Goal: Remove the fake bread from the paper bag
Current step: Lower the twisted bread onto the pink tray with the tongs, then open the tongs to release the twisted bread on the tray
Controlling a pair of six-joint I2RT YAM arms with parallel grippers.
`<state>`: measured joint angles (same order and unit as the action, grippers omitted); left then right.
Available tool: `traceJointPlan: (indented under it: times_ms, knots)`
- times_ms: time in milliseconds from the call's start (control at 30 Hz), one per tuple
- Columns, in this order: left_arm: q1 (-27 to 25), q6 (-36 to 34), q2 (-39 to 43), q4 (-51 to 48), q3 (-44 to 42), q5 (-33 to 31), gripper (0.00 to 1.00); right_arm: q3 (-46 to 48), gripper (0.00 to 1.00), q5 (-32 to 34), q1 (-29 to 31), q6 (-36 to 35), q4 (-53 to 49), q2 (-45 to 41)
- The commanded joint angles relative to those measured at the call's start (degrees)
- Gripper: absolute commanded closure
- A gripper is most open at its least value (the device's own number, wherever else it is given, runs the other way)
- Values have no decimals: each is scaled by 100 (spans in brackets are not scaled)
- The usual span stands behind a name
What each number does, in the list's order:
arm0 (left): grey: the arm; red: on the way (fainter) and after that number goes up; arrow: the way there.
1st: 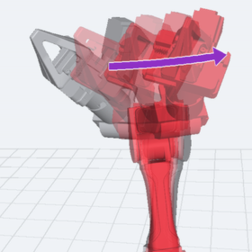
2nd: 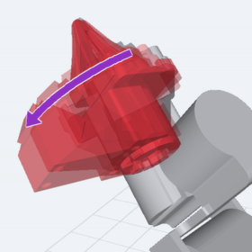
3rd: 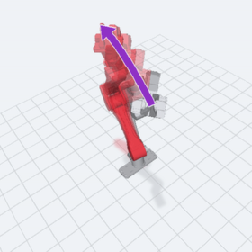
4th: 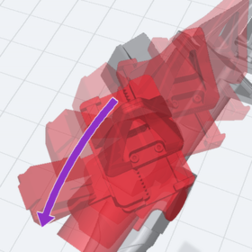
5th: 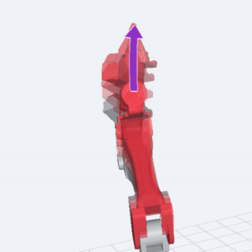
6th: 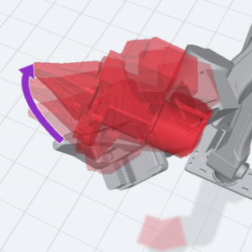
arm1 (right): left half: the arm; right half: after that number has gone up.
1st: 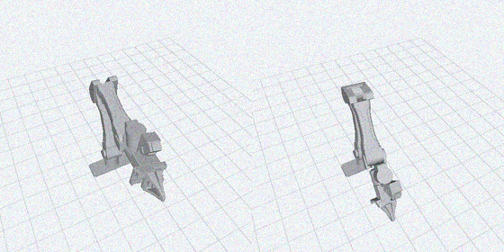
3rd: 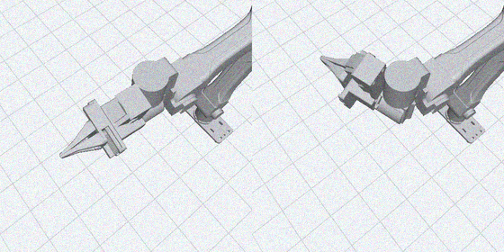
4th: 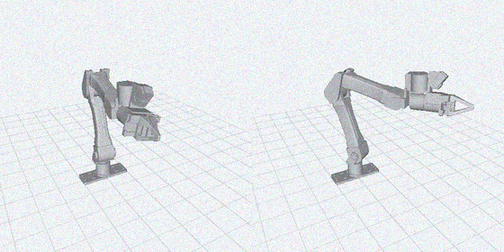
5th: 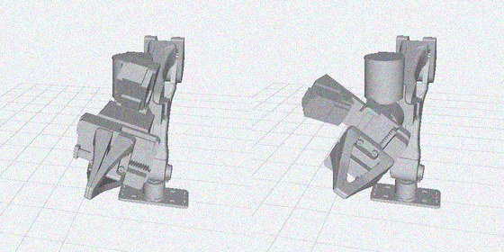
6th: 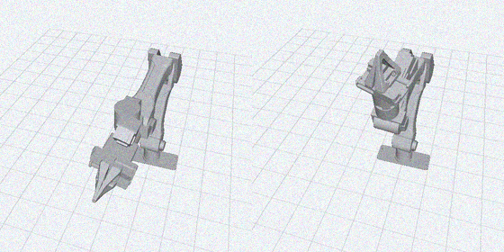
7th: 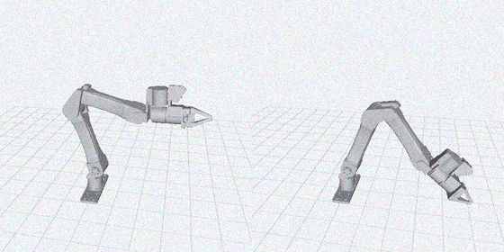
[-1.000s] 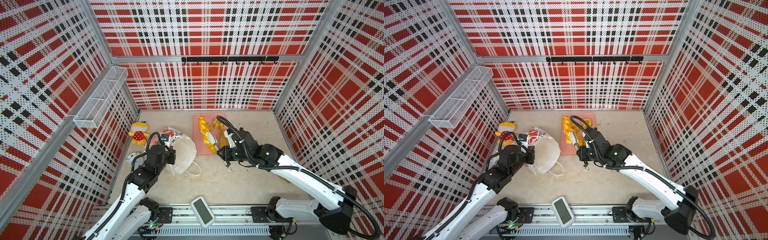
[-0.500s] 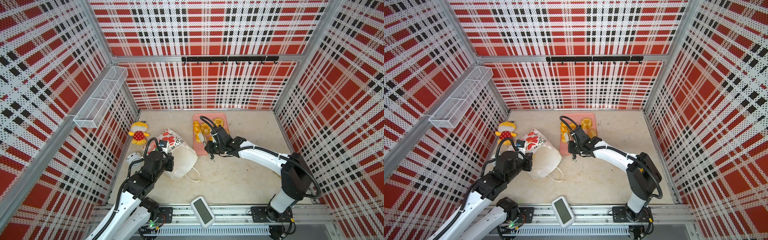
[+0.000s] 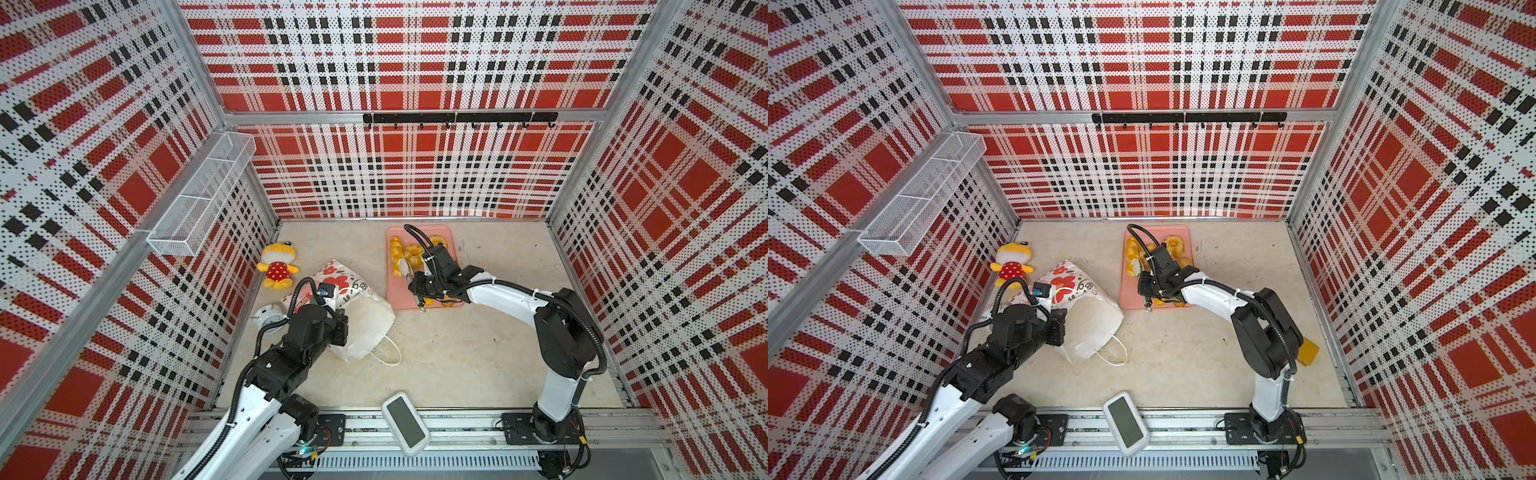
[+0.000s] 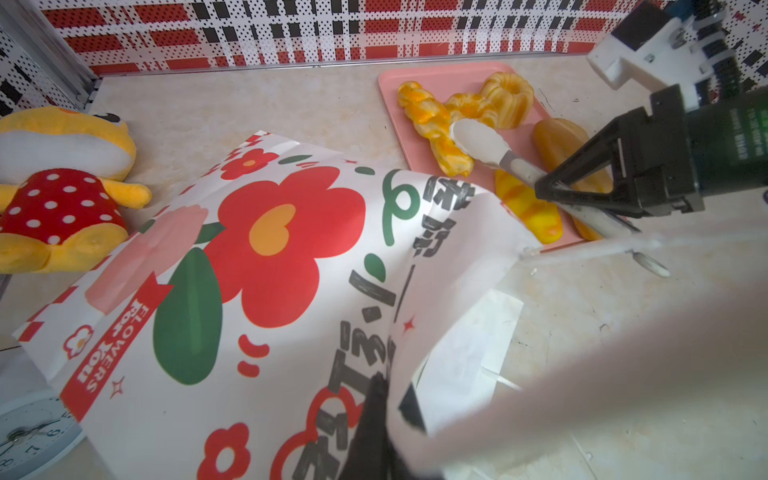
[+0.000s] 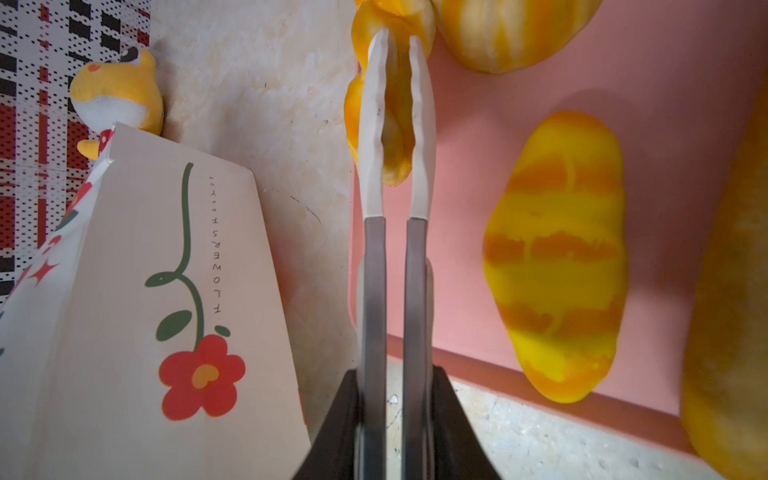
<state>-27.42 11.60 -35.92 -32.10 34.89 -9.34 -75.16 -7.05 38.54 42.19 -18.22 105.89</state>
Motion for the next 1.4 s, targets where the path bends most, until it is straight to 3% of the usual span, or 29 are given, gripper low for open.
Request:
traceJointPlan:
  times_ms: [0, 467, 533, 733, 967, 1367]
  knots:
    - [-18, 168, -61, 88, -78, 39, 100, -230, 100, -107, -75, -51, 501, 187]
    - [-18, 152, -82, 79, -79, 21, 100, -1366, 100, -87, -168, -410, -94, 943]
    - [-16, 152, -73, 81, -79, 17, 100, -1357, 87, -46, -165, -323, -138, 927]
    - [-15, 147, -66, 75, -79, 37, 100, -1190, 73, -73, -169, -166, -208, 782]
    - [-9, 150, -52, 20, -66, -93, 100, -742, 66, -380, -163, 111, 45, 531]
    - [26, 145, -25, 19, -71, -65, 100, -386, 55, -348, -178, 219, 91, 173]
